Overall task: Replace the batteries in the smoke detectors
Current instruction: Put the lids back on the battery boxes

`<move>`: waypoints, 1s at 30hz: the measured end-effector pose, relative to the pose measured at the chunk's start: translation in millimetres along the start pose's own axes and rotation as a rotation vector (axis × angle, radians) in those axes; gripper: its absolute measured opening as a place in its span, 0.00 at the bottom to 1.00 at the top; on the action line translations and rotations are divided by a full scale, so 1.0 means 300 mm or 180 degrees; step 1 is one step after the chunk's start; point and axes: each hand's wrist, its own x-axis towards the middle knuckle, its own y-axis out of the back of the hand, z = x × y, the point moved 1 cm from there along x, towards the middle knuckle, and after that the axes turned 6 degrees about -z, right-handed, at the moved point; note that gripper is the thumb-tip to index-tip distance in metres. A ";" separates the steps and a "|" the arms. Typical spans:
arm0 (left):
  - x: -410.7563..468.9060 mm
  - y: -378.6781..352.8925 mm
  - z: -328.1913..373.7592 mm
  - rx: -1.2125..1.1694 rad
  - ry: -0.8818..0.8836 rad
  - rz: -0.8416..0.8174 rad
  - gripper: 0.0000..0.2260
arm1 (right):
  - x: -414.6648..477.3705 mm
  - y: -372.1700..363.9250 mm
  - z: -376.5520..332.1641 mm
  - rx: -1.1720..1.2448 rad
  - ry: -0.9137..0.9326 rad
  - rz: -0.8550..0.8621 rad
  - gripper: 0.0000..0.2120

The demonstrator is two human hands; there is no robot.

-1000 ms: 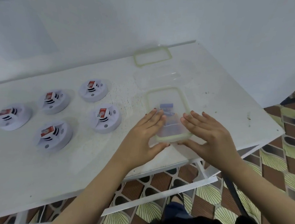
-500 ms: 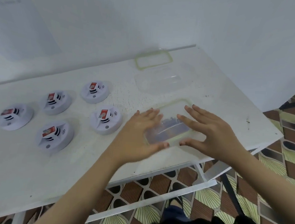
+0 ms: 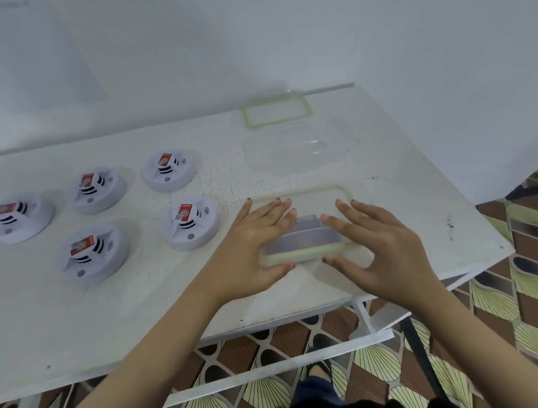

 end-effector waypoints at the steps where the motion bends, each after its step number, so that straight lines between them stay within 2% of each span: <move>1: 0.004 0.021 -0.010 -0.0136 0.0060 -0.0172 0.33 | 0.000 0.018 0.009 0.0335 0.0014 -0.0094 0.21; 4: 0.026 0.080 -0.044 0.0000 0.0162 -0.0382 0.35 | -0.015 0.044 0.039 0.0857 0.0190 -0.0604 0.24; 7: 0.039 0.091 -0.036 0.0218 0.0196 0.0207 0.35 | -0.019 0.037 0.044 0.0598 0.0413 -0.0945 0.24; 9: 0.031 0.075 -0.012 -0.0244 0.0323 0.0428 0.30 | -0.017 0.020 0.034 0.0327 0.0494 -0.0761 0.23; 11: 0.013 0.044 0.023 -0.0671 0.0232 0.0317 0.24 | -0.020 0.001 0.015 0.0164 0.0501 -0.0464 0.22; 12: 0.004 0.026 0.038 -0.0656 0.0154 0.0230 0.26 | -0.026 -0.010 0.002 0.0065 0.0490 -0.0287 0.21; 15: -0.011 -0.024 0.040 -0.0195 -0.0008 0.0041 0.39 | -0.050 -0.040 -0.051 -0.0214 0.0373 0.0138 0.20; 16: -0.013 -0.030 0.034 -0.0142 -0.0045 0.0051 0.40 | -0.058 -0.047 -0.063 -0.0232 0.0324 0.0183 0.20; 24: -0.008 -0.051 0.026 -0.0065 -0.0158 0.0343 0.34 | -0.062 -0.063 -0.078 -0.0353 0.0349 0.0390 0.16; 28: -0.011 -0.019 0.023 -0.0130 -0.0094 0.0152 0.36 | -0.059 -0.054 -0.066 -0.0211 0.0368 0.0144 0.17; 30: -0.013 0.008 0.027 -0.0409 0.0004 0.0396 0.30 | -0.051 -0.039 -0.045 0.0238 0.0293 -0.0034 0.17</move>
